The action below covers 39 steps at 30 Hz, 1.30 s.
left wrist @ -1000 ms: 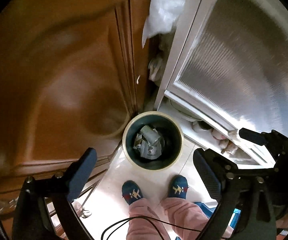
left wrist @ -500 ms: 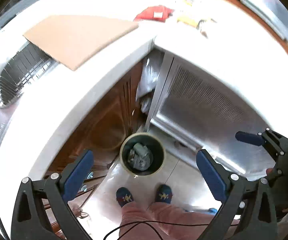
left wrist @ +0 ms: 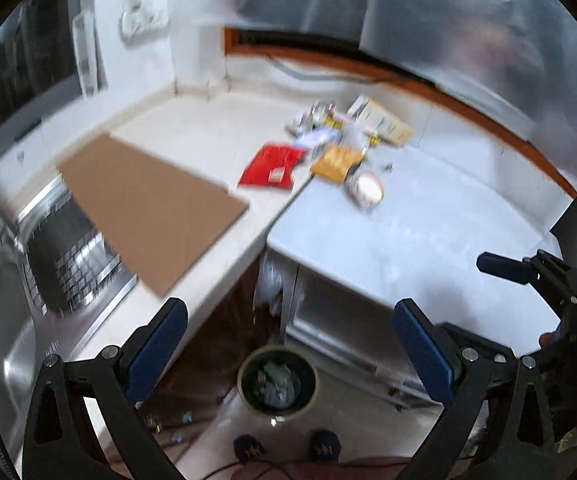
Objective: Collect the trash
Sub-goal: 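Raise both tools back over the countertop trash, then grasp the red snack packet with the left gripper while the right grasps the round lid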
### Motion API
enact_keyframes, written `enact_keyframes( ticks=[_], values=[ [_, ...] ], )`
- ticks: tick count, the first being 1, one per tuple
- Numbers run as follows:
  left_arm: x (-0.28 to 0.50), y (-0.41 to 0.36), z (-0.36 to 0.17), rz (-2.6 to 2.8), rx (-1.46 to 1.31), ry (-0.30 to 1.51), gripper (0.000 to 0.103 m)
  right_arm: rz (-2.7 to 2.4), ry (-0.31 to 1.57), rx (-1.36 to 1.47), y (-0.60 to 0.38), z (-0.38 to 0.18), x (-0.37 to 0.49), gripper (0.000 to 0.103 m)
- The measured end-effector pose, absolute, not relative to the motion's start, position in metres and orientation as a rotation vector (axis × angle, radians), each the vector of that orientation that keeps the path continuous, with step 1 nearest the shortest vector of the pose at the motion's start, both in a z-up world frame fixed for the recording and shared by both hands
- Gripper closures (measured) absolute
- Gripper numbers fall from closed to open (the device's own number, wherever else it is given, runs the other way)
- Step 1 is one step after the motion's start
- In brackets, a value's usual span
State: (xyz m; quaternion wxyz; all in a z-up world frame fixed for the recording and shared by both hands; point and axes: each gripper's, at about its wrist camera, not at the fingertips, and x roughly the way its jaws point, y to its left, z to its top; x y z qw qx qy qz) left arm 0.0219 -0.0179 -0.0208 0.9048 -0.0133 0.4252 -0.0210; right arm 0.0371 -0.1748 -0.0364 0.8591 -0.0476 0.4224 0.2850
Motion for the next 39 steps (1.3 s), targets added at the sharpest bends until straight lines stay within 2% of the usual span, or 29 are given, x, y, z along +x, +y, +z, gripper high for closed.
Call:
enact_keyframes(
  ticks=[10,15,23,27,34,39],
  values=[
    [0.096,-0.022,-0.011,-0.07,0.002,0.872,0.001,0.483,0.854,-0.017,-0.194,-0.028,0.11,0.015],
    [0.15,-0.005,-0.03,-0.096,-0.054,0.934,0.001,0.442,0.91,0.03,-0.193,-0.05,0.152,0.019],
    [0.24,0.012,-0.074,-0.157,-0.065,1.059,0.001,0.358,0.968,0.052,-0.178,-0.082,0.203,0.02],
    [0.274,0.019,-0.095,-0.18,-0.088,1.112,0.001,0.313,1.008,0.052,-0.172,-0.102,0.222,0.027],
    [0.317,0.022,-0.132,-0.184,-0.076,1.19,0.001,0.263,1.058,0.066,-0.165,-0.124,0.236,0.033],
    [0.336,0.024,-0.151,-0.18,-0.09,1.215,0.004,0.242,1.076,0.054,-0.159,-0.132,0.239,0.049]
  ],
)
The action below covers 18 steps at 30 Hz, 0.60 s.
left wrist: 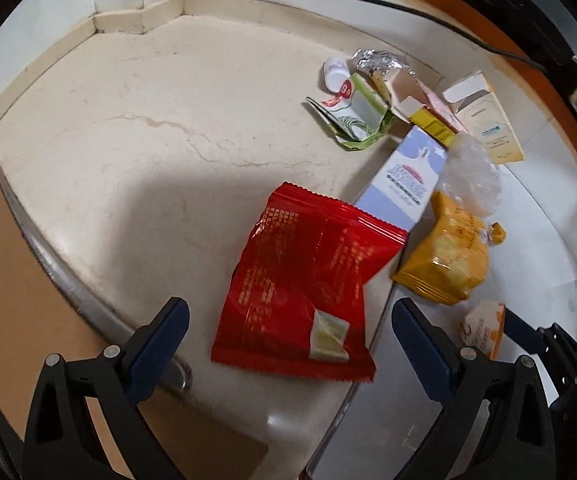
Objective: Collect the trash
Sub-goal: 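Grasp the red snack packet with the left gripper while the right grasps the round lid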
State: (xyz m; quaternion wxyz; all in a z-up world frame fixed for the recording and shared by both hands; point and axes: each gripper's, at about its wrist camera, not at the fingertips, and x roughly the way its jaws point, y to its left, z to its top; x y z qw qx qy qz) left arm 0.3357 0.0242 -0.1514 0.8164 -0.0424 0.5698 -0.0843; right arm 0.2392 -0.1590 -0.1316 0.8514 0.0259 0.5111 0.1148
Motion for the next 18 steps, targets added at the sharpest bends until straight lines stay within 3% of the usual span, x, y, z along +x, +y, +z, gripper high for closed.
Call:
enact_keyframes(
  ticks=[5,7,10,16,18],
  values=[
    [0.344,0.015,-0.158,-0.171,-0.022,1.2,0.02,0.224,1.074,0.052,-0.155,-0.135,0.239,0.052],
    [0.345,0.011,-0.158,-0.166,0.004,1.187,0.037,0.219,1.069,0.043,-0.154,-0.135,0.238,0.052],
    [0.344,0.007,-0.156,-0.182,0.004,1.175,0.048,0.215,1.063,0.046,-0.153,-0.135,0.237,0.052],
    [0.329,-0.002,-0.146,-0.195,0.022,1.137,0.066,0.225,1.043,0.046,-0.153,-0.13,0.23,0.052],
    [0.322,-0.006,-0.143,-0.198,0.027,1.13,0.067,0.227,1.036,0.043,-0.153,-0.126,0.229,0.052]
  ],
)
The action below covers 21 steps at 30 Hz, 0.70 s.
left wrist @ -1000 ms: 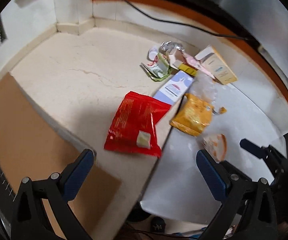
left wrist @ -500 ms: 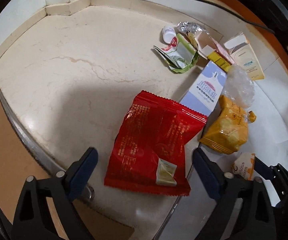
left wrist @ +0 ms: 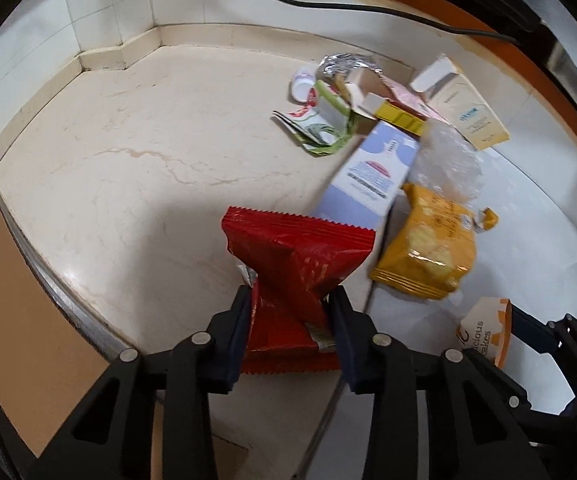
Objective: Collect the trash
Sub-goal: 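Grasp the red snack packet with the left gripper while the right grasps the round lid, then carry the red packet and round lid down toward the floor bin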
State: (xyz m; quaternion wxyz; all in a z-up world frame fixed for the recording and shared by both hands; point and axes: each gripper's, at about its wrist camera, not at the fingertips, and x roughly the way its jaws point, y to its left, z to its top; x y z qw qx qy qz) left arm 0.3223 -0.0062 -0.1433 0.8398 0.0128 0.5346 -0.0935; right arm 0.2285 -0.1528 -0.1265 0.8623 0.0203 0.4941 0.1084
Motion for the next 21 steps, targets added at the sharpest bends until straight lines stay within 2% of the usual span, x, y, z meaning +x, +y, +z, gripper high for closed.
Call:
enact_keyframes(
  ticks=[21],
  values=[
    [0.184,-0.005,-0.066,-0.191,-0.051,0.984,0.071,0.315,0.976,0.056,-0.17,-0.077,0.152,0.052]
  ],
)
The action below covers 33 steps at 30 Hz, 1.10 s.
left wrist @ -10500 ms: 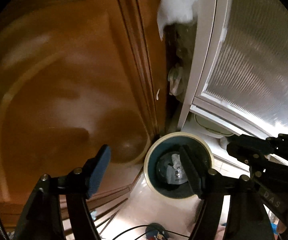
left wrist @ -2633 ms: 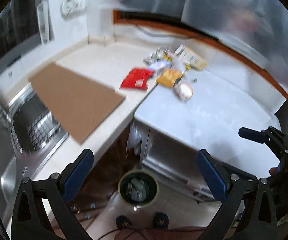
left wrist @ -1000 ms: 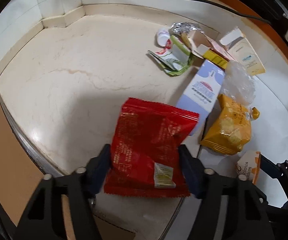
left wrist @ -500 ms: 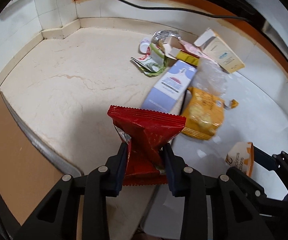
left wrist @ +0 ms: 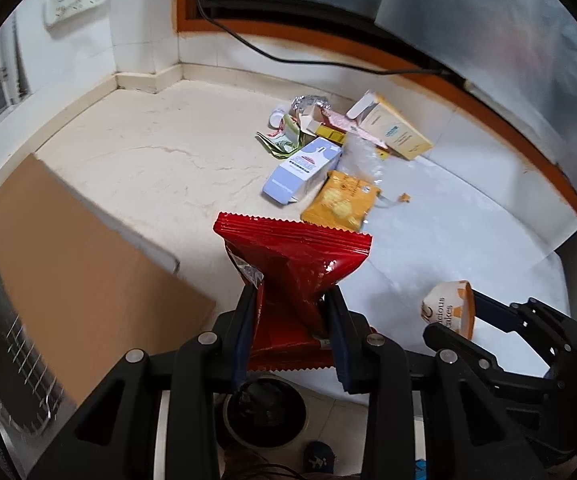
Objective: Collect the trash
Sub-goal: 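Carry the red packet and round lid down toward the floor bin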
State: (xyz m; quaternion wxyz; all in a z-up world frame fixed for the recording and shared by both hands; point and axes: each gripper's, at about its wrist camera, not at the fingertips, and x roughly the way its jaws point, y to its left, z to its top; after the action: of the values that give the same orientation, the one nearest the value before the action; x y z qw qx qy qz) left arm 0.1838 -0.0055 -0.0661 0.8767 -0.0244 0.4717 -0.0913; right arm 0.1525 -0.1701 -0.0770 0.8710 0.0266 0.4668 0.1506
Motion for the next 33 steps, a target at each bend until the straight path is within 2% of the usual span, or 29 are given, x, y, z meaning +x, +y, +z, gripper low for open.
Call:
enact_keyframes(
  ticks=[7,17,33],
  values=[
    [0.115,-0.005,-0.053,-0.136,-0.04,0.932,0.071,0.417,0.959,0.024,-0.164,-0.059,0.116,0.052],
    [0.041,-0.009,-0.066,-0.056,-0.028,0.894,0.071,0.544,0.94,-0.057,-0.146,-0.053,0.076,0.052],
    [-0.012,0.016,-0.161,0.026,-0.06,1.04,0.071,0.608,1.051,-0.202,-0.103,-0.122,0.034,0.052]
  ],
)
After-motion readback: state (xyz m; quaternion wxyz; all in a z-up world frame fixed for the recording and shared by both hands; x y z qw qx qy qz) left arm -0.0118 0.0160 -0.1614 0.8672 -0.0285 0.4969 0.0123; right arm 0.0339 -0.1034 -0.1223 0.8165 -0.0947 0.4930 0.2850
